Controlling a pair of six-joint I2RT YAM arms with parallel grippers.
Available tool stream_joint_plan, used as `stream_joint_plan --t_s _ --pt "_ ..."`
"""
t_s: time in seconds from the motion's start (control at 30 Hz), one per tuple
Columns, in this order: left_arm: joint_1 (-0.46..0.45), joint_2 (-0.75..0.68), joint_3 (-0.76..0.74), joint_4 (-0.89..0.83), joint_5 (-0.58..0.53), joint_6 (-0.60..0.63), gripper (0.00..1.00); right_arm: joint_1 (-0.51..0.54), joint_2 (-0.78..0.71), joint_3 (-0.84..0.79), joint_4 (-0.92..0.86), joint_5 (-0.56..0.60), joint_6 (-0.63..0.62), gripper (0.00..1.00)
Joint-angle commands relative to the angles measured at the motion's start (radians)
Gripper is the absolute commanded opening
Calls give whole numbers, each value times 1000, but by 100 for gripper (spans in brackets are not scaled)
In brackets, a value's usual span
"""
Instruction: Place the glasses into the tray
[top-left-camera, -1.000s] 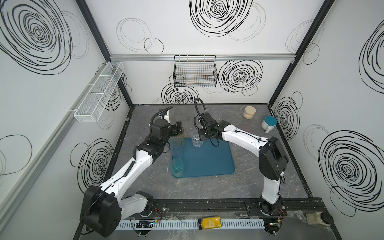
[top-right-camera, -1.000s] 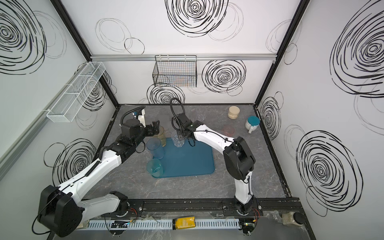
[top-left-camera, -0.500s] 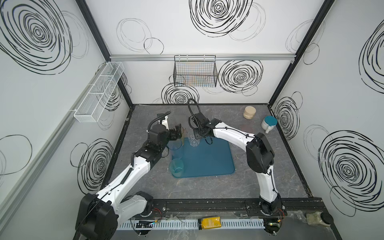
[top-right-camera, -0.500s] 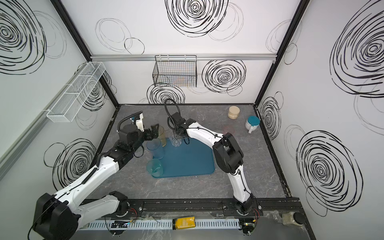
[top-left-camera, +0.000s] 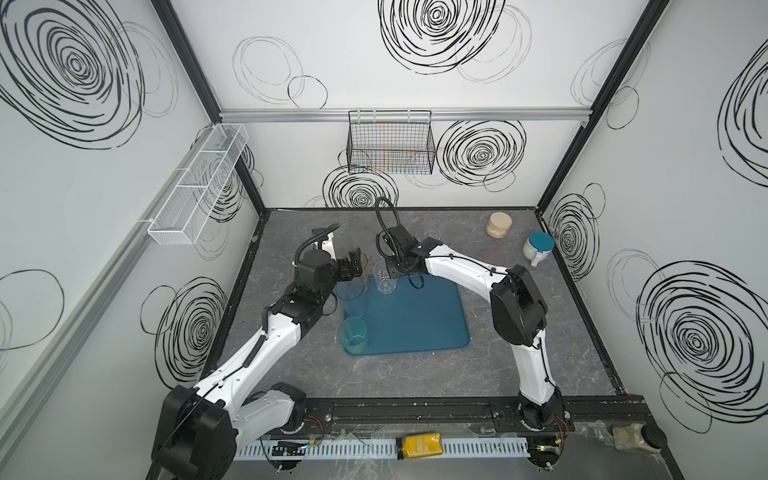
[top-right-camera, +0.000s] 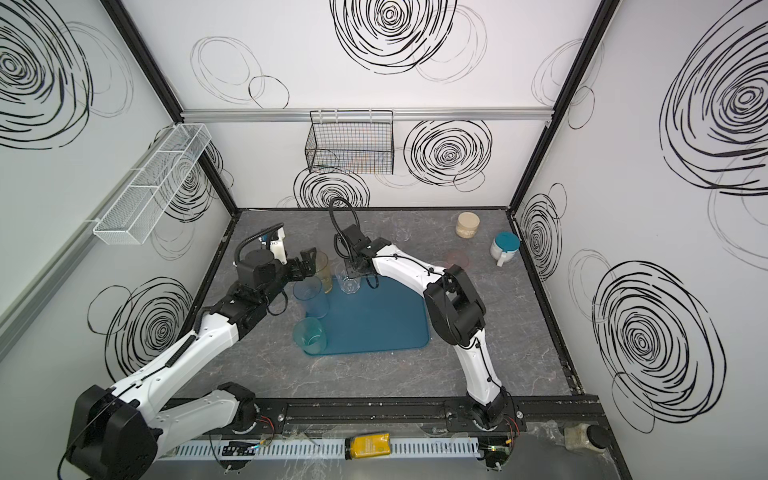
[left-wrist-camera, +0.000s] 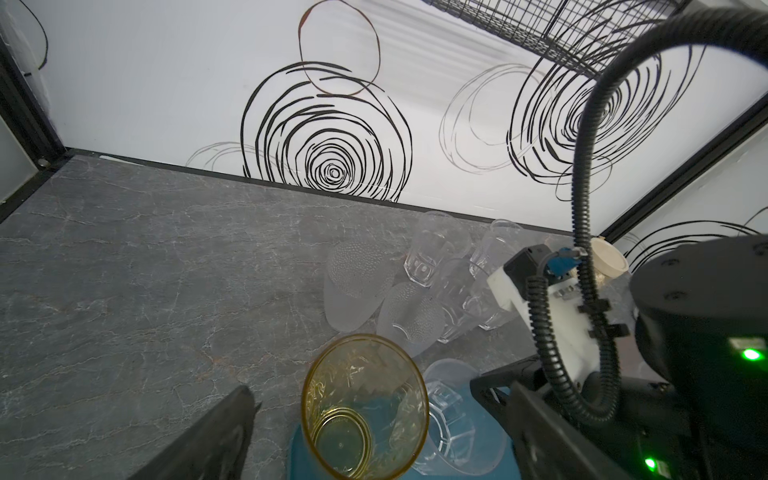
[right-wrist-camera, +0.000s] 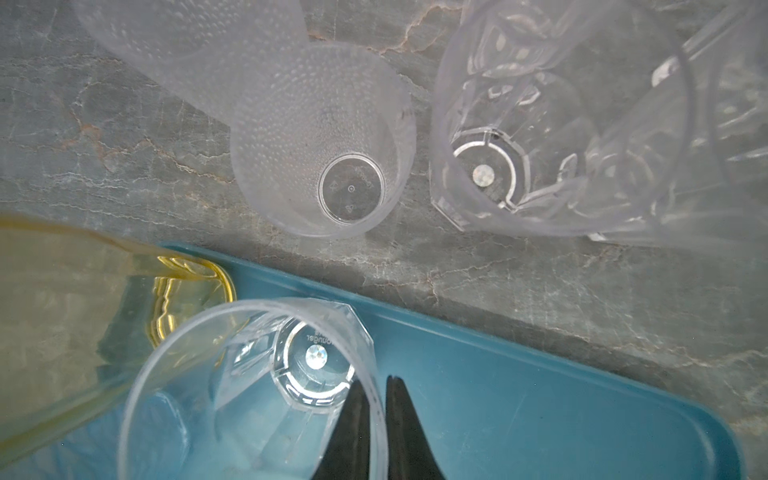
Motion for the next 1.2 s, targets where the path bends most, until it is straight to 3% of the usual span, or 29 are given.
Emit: stream_joint_plan --t_s 0.0,0.27,0.43,0.6,0.87,1.17 --pt "6 -9 -5 62 10 -11 97 1 -31 -18 10 -24 20 19" --pt "-10 -10 6 61 12 31 96 -52 -186 -54 -19 -62 14 36" --pt "-104 -20 48 29 -30 81 96 -178 -344 -244 113 -32 22 45" --pt "-245 -3 33 41 -91 85 97 -345 -399 -337 251 -86 28 48" --pt "-492 147 58 -21 -139 166 99 -436 -233 -174 217 -141 40 48" --pt "-580 247 86 -73 -134 186 98 -425 -21 49 103 -184 38 48"
